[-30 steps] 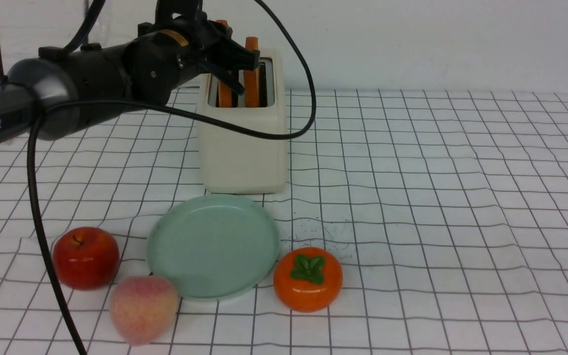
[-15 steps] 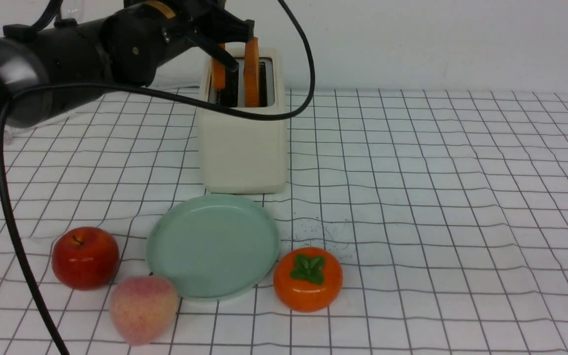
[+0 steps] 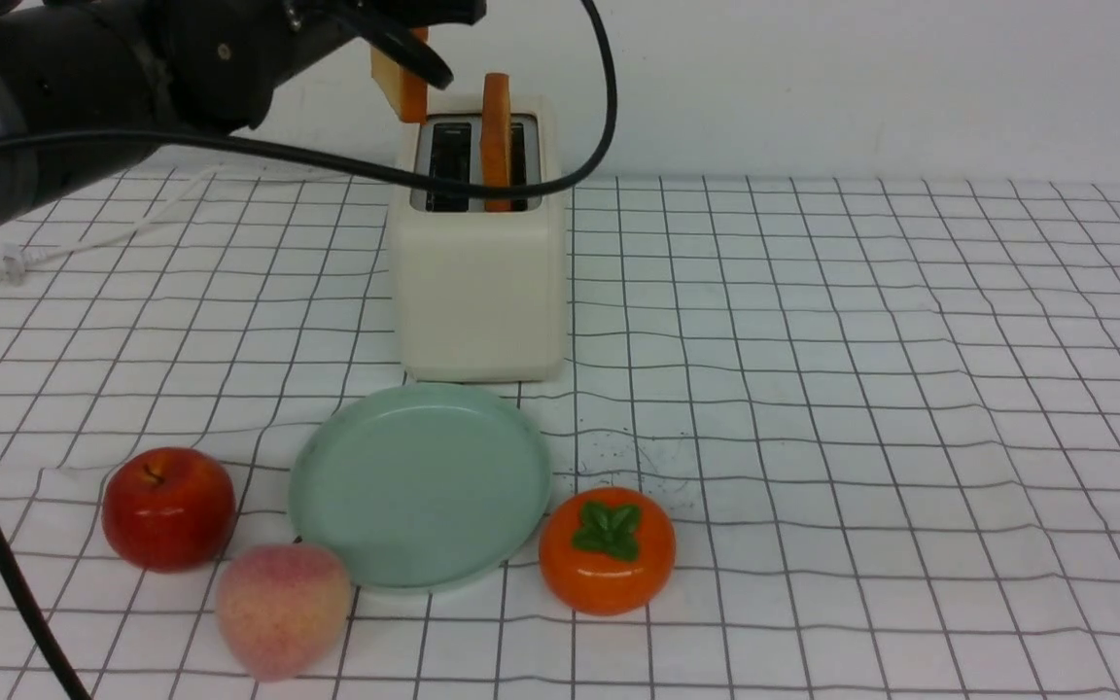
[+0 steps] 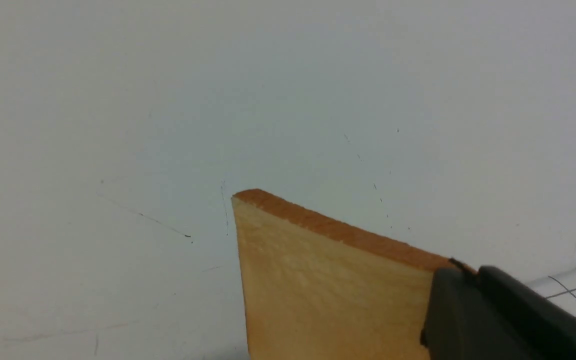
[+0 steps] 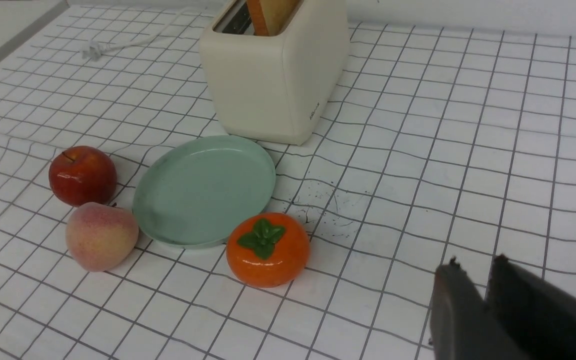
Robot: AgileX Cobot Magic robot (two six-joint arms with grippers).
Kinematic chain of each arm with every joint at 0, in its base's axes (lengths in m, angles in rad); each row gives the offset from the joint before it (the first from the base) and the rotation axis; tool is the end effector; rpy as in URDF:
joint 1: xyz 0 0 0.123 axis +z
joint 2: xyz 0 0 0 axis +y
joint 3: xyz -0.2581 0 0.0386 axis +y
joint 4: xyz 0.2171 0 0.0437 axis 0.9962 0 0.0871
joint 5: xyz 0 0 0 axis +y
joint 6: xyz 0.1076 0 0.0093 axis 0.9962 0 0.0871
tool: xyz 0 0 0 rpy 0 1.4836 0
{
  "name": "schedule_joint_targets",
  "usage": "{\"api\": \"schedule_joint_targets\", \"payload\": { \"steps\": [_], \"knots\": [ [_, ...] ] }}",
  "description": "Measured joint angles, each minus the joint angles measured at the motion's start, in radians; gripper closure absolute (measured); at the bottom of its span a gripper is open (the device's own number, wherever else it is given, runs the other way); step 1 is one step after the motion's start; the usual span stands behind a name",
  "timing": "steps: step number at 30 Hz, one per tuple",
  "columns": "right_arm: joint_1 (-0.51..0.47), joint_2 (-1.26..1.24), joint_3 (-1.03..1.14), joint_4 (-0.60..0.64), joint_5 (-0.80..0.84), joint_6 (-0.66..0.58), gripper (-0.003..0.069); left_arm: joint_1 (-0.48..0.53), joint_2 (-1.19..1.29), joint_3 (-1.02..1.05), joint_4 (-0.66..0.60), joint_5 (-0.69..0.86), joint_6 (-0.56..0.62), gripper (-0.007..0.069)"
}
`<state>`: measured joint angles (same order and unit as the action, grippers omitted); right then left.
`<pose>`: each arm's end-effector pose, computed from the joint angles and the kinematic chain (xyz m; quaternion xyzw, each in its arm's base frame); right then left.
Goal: Take toasted bread from bread machine on white checkered table place on plate.
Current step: 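Place the slice of bread on the plate with the left gripper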
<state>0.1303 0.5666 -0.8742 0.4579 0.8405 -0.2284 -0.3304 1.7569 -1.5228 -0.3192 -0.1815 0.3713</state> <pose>0.0854 0.0471 0.3625 -0.1097 0.8174 0.1980 0.5298 0.3943 -0.1288 0.3643 0.1144 0.6886 -0.0780 0.7118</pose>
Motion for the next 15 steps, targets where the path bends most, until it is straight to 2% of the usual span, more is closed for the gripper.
{"api": "schedule_joint_targets", "payload": {
  "steps": [11, 15],
  "knots": [
    [0.000, 0.000, 0.000, 0.000, 0.000, 0.000, 0.0554, 0.000, -0.011, 0.000, 0.000, 0.098, 0.000, 0.0636],
    [0.000, 0.000, 0.000, 0.000, 0.000, 0.000, 0.0554, 0.000, -0.069, 0.003, 0.000, 0.197, 0.000, 0.0636]
  ]
}}
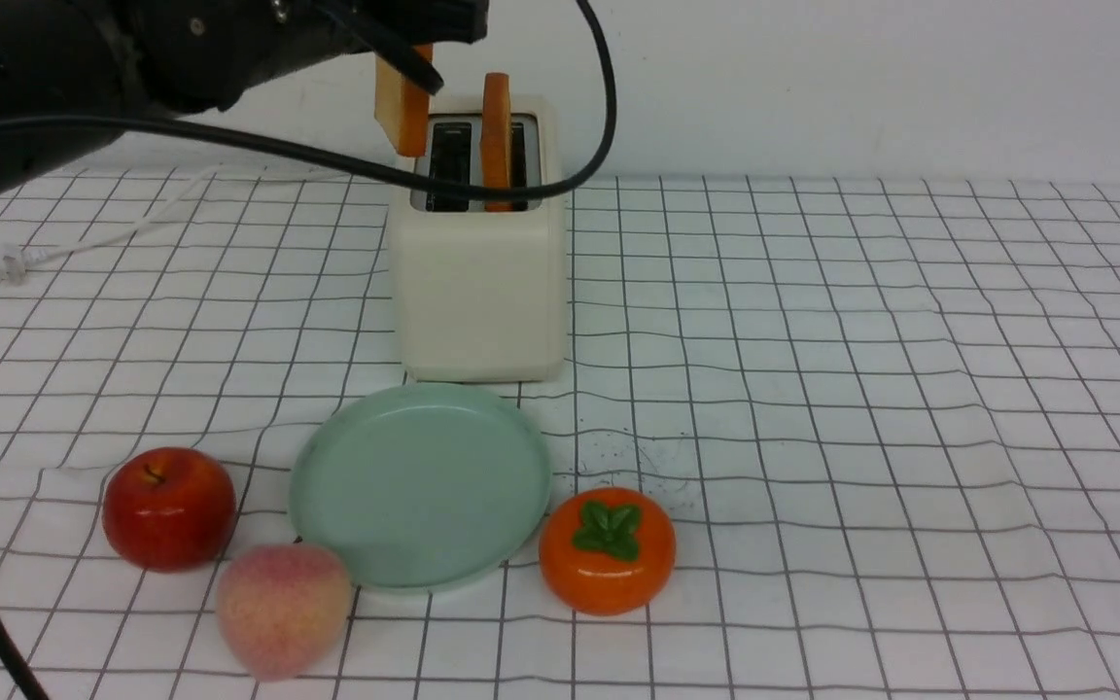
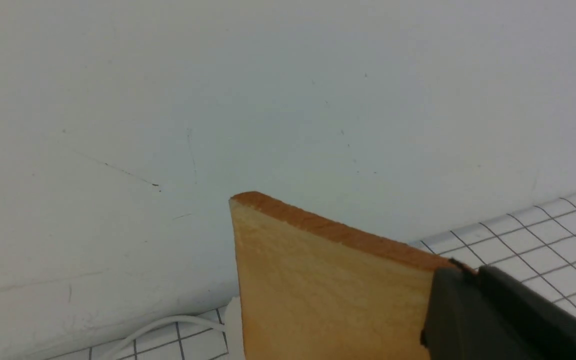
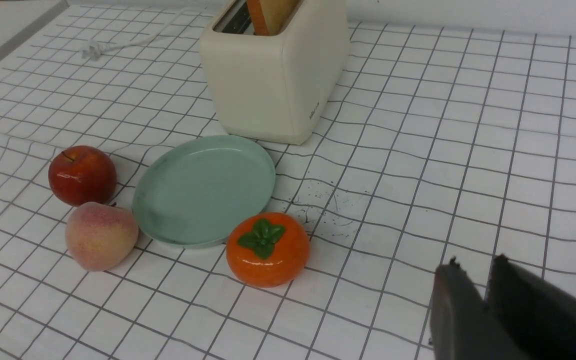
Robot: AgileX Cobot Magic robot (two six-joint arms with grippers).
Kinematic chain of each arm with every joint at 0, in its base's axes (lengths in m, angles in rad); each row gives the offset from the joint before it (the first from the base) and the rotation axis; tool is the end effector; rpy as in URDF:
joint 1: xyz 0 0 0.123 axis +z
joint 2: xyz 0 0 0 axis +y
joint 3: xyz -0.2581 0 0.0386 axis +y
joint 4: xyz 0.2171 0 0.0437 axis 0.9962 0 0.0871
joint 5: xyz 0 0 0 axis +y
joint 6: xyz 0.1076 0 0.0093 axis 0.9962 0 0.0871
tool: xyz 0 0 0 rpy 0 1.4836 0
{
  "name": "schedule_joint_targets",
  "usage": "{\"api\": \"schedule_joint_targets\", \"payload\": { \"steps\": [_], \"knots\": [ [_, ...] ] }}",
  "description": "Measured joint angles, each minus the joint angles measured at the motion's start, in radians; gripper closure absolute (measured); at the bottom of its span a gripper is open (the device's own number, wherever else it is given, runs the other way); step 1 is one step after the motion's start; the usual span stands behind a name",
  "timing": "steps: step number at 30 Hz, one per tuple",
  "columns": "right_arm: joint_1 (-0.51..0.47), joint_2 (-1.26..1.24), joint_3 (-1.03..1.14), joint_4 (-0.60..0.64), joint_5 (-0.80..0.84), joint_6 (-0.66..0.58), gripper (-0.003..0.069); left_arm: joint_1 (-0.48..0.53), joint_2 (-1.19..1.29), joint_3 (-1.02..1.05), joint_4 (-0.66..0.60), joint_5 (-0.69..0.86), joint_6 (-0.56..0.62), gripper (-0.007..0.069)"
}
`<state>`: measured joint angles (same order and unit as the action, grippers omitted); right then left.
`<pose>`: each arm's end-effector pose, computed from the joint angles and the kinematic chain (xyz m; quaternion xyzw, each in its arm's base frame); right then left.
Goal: Take toasted bread from bread machine on white checkered table place on plate.
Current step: 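Place the slice of bread on the plate with the left gripper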
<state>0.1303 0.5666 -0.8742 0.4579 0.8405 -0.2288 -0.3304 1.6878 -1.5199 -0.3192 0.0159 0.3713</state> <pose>0.0854 0.0471 0.3625 -0.1098 0.8173 0.1979 0.5298 0.3756 -0.1294 0.3712 0.1424 0.7263 -0.0951 0.6657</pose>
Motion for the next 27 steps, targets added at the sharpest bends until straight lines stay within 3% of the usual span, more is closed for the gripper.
{"api": "schedule_joint_targets", "payload": {
  "steps": [8, 13, 17, 22, 27],
  "knots": [
    [0.000, 0.000, 0.000, 0.000, 0.000, -0.001, 0.0558, 0.000, -0.209, 0.086, 0.002, 0.162, -0.003, 0.0636],
    [0.000, 0.000, 0.000, 0.015, 0.004, -0.020, 0.0601, 0.000, -0.328, 0.227, 0.003, 0.217, -0.020, 0.0636],
    [0.000, 0.000, 0.000, 0.149, 0.058, -0.179, 0.0666, 0.000, -0.389, 0.365, 0.003, 0.245, -0.021, 0.0636],
    [0.000, 0.000, 0.000, 0.330, 0.138, -0.362, 0.0669, -0.003, -0.391, 0.493, 0.005, 0.265, 0.018, 0.0636],
    [0.000, 0.000, -0.002, 0.350, 0.170, -0.382, 0.0665, -0.068, -0.383, 0.551, 0.014, 0.266, 0.050, 0.0636]
  ]
}}
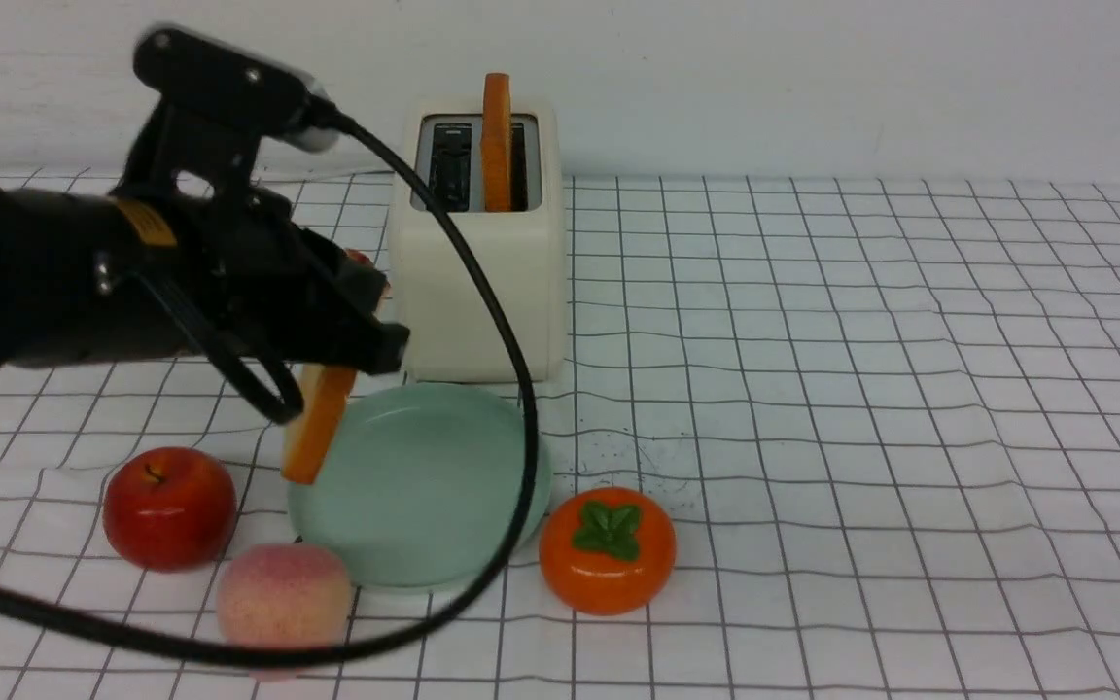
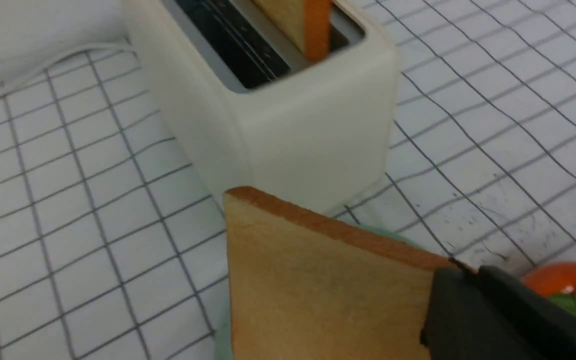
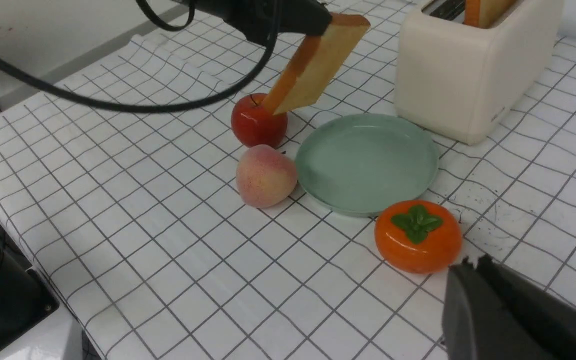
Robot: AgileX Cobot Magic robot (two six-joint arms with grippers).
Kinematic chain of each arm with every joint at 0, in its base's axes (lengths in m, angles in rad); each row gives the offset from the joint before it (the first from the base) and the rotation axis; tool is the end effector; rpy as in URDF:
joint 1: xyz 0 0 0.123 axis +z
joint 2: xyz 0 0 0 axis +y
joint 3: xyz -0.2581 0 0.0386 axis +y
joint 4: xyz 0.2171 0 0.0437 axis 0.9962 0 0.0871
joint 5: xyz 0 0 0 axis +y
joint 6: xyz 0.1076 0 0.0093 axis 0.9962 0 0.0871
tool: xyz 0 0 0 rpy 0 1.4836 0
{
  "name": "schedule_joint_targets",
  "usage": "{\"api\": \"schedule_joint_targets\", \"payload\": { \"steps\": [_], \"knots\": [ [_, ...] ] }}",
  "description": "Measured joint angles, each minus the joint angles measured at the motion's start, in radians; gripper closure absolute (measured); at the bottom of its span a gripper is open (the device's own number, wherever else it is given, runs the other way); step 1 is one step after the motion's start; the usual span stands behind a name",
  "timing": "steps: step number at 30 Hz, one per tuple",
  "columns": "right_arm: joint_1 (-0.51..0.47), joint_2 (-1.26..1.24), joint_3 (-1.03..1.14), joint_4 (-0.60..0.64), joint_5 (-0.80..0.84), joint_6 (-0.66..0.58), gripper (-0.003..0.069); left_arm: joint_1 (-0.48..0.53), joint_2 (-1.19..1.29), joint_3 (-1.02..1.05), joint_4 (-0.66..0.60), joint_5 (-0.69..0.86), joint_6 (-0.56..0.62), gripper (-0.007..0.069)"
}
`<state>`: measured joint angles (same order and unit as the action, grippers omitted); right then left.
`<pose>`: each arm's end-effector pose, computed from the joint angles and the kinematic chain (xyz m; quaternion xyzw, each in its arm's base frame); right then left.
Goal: Take toasted bread from bread machine on white checkered table place on plate.
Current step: 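Place the slice of bread on the plate with the left gripper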
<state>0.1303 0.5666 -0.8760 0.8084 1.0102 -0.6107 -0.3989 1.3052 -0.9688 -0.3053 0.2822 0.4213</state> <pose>0.0645 0.0752 0.3657 -0.2655 0.7724 0.2800 0.5045 0.2566 -0.1180 0.2983 0.2451 0.8289 -0.1038 0.4920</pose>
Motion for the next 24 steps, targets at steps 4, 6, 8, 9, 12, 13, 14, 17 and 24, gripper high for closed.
{"api": "schedule_joint_targets", "payload": {
  "steps": [4, 6, 8, 9, 12, 13, 14, 17, 24],
  "knots": [
    [0.000, 0.000, 0.000, -0.004, 0.015, -0.001, 0.0665, -0.040, 0.054, 0.008, -0.001, -0.021, 0.004, 0.0636],
    [0.000, 0.000, 0.000, -0.004, 0.032, -0.001, 0.0664, -0.041, 0.089, 0.010, 0.006, -0.047, 0.004, 0.0636],
    [0.000, 0.000, 0.000, -0.006, 0.054, -0.001, 0.0664, -0.041, 0.125, 0.010, 0.018, -0.073, 0.004, 0.0636],
    [0.000, 0.000, 0.000, -0.007, 0.066, -0.001, 0.0663, -0.041, 0.143, 0.010, 0.021, -0.084, 0.004, 0.0636],
    [0.000, 0.000, 0.000, -0.008, 0.083, -0.001, 0.0662, -0.041, 0.182, 0.010, 0.028, -0.090, 0.004, 0.0636],
    [0.000, 0.000, 0.000, -0.008, 0.084, -0.001, 0.0662, -0.041, 0.182, 0.010, 0.028, -0.090, 0.004, 0.0636],
    [0.000, 0.000, 0.000, -0.009, 0.085, -0.001, 0.0661, -0.041, 0.202, 0.010, 0.028, -0.085, 0.004, 0.0636],
    [0.000, 0.000, 0.000, -0.013, 0.087, -0.001, 0.0661, -0.043, 0.233, 0.010, 0.028, -0.089, 0.004, 0.0636],
    [0.000, 0.000, -0.003, -0.015, 0.090, -0.001, 0.0659, -0.044, 0.272, 0.010, 0.029, -0.064, 0.004, 0.0584]
  ]
}}
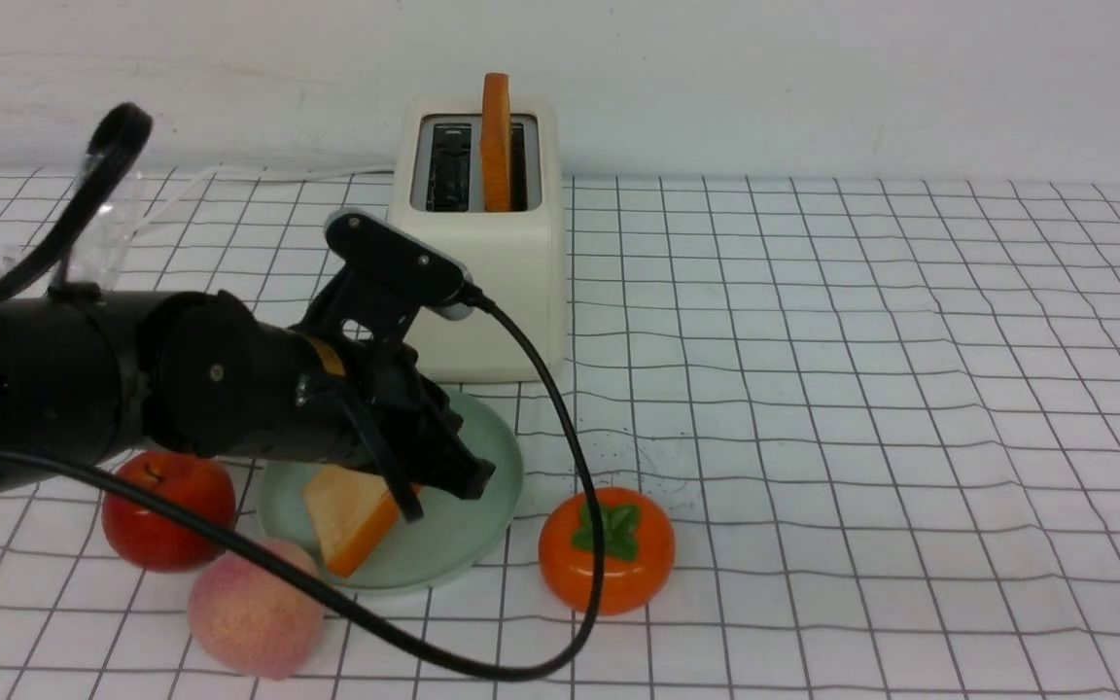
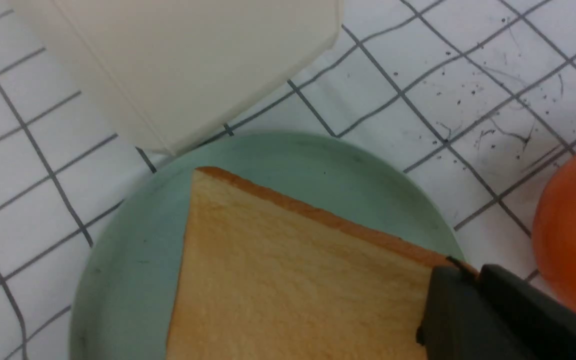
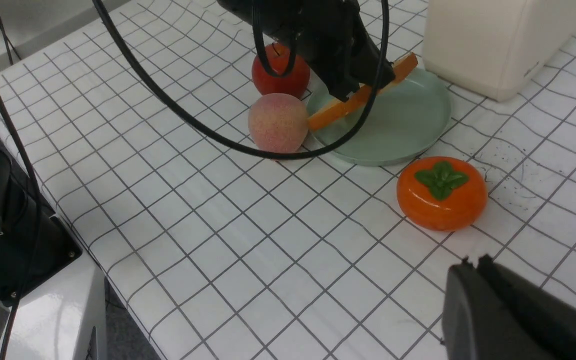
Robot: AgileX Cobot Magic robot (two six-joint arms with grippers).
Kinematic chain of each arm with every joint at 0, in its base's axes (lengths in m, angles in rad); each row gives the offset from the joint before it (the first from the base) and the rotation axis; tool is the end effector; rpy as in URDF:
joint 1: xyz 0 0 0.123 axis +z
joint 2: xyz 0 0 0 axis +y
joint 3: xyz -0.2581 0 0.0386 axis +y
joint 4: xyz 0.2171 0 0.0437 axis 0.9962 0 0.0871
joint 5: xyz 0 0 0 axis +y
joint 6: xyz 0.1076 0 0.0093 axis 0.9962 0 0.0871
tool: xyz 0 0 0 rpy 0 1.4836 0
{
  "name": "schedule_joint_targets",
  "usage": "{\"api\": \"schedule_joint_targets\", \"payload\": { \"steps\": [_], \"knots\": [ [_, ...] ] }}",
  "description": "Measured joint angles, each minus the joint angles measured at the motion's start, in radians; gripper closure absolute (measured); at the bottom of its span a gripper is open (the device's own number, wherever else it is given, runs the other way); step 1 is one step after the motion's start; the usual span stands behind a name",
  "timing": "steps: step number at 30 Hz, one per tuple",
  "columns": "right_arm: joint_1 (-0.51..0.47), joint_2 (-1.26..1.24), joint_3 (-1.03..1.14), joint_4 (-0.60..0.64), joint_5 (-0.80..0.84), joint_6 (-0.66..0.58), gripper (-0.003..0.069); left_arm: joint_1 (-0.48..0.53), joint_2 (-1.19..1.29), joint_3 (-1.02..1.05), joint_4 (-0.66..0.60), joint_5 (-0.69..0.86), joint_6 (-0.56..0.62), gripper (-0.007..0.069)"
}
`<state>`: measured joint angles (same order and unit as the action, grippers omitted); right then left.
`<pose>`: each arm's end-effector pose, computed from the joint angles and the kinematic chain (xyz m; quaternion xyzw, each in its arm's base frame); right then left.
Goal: Take toasted bread from bread machine on white checkered table place on plate.
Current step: 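Place the slice of bread on the plate with the left gripper, then grasp the toast slice in the toaster and pull it up out of the slot with the right gripper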
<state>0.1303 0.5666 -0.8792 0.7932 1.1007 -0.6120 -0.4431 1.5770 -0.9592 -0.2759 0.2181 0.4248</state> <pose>0.0579 0.0768 0.3592 -0.2907 0.7845 0.2822 0.4695 0.2881 -0.1438 0.2179 0.2809 0.8706 -0.0845 0.3950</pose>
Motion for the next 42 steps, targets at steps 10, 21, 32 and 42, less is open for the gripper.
{"api": "schedule_joint_targets", "payload": {
  "steps": [10, 21, 32, 42],
  "knots": [
    [0.000, 0.000, 0.000, 0.001, 0.008, 0.000, 0.0657, 0.001, 0.007, 0.000, -0.005, 0.010, 0.000, 0.0190],
    [0.000, 0.014, -0.005, -0.099, 0.004, 0.151, 0.0655, 0.001, -0.258, 0.000, -0.044, 0.055, -0.153, 0.0278],
    [0.040, 0.329, -0.157, -0.180, 0.051, 0.282, 0.0655, 0.001, -0.765, 0.076, -0.047, 0.125, -0.256, 0.0638],
    [0.426, 0.794, -0.476, -0.434, -0.125, 0.484, 0.0652, 0.001, -1.169, 0.368, -0.079, 0.022, -0.259, 0.0638]
  ]
}}
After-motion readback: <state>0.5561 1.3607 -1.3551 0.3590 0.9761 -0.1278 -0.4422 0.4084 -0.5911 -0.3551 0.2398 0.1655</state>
